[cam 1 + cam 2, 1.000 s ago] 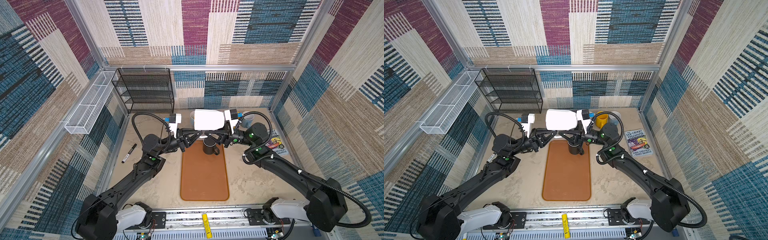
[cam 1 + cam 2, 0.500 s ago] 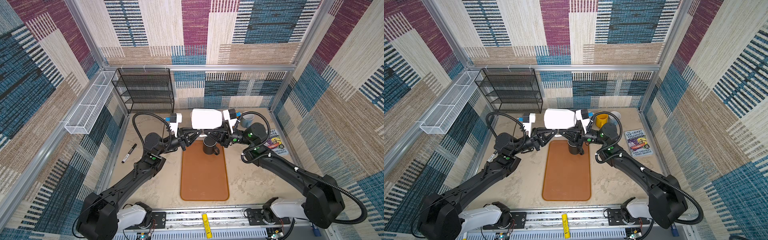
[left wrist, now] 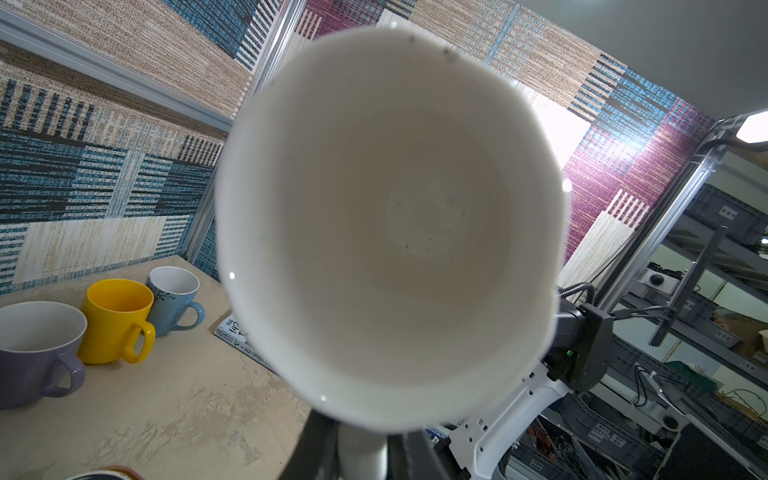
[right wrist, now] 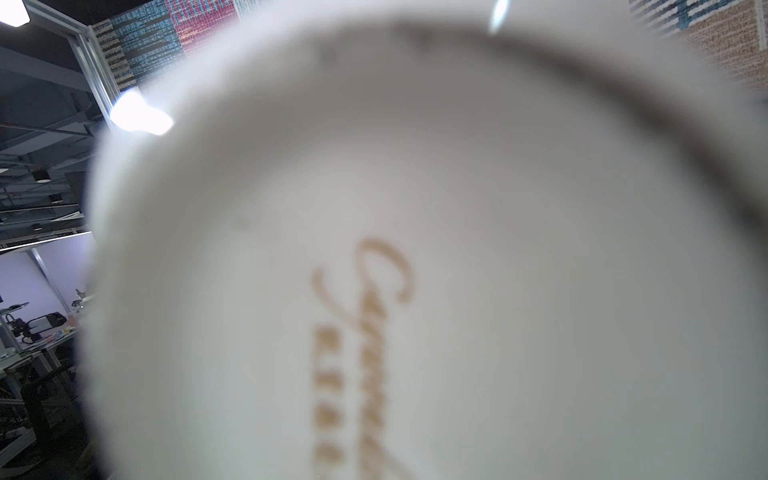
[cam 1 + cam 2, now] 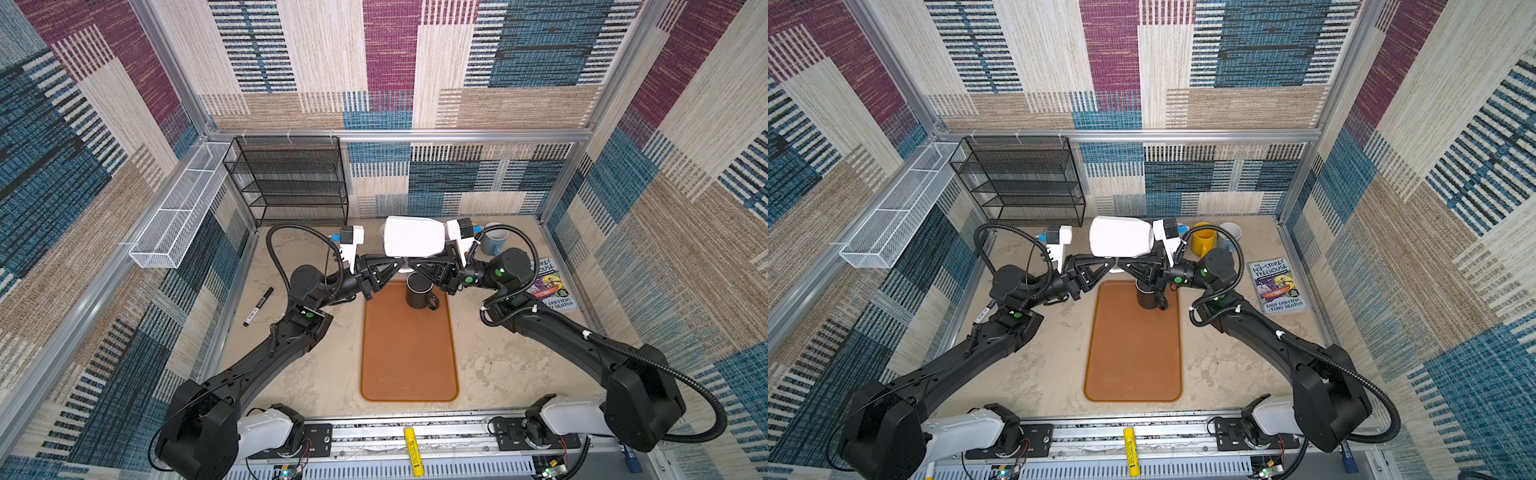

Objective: Turn the mug right side up
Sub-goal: 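Hold the white mug sideways between both grippers above the tray, then release the right gripper while the left gripper turns the white mug upright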

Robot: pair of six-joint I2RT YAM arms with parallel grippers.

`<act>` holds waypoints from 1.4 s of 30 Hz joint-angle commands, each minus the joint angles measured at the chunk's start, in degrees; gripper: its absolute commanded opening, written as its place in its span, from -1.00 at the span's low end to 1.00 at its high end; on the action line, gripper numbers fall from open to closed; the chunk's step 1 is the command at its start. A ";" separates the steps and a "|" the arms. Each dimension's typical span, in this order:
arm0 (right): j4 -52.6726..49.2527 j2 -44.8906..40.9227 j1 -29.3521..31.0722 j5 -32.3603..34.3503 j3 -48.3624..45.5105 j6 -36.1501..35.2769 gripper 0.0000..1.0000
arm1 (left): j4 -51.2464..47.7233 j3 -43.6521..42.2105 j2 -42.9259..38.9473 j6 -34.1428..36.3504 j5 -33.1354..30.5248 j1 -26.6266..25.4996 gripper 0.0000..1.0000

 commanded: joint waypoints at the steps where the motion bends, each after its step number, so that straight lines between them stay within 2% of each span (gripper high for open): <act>1: -0.59 0.57 0.41 -1.52 0.19 -0.80 -0.93 | 6.89 1.00 0.10 -1.82 3.05 -0.48 -0.69; 6: -0.01 0.75 0.51 -1.51 0.11 -0.81 -0.93 | 7.48 1.02 0.34 -2.45 3.24 -0.51 -0.63; 10: 1.75 0.99 0.54 -2.46 0.04 0.05 -0.93 | 7.47 1.34 0.77 -2.62 4.10 -0.59 -0.45; 13: 1.80 1.10 0.61 -2.49 0.16 0.09 -0.93 | 7.90 1.54 0.91 -3.00 4.32 -0.60 -0.42; 17: 2.03 0.60 0.59 -2.23 -0.09 0.16 -0.94 | 7.90 0.90 0.24 -2.53 3.41 -0.60 -0.60; 22: 1.62 0.57 0.59 -2.84 -0.24 -0.01 -0.94 | 6.54 0.25 -1.25 -1.26 2.21 -0.57 -0.99; 31: -0.14 1.49 0.58 -3.39 0.14 -0.28 -0.90 | 7.94 -0.69 -2.62 -1.17 2.08 -0.59 -1.00; 33: -1.97 1.63 0.59 -2.81 0.74 -0.79 -0.72 | 7.94 -0.67 -2.69 -1.08 1.86 -0.60 -1.00; 35: -2.70 1.47 0.57 -2.20 0.77 -1.19 -0.41 | 7.51 -0.76 -2.85 -0.84 1.55 -0.60 -1.00; 36: -3.00 1.24 0.55 -1.64 0.66 -1.39 -0.32 | 6.93 -0.75 -2.96 -0.62 1.26 -0.59 -1.00; 42: -4.63 -0.23 0.42 0.60 0.23 -3.07 -0.15 | 0.36 -0.16 -4.33 2.41 -0.50 -0.59 -1.00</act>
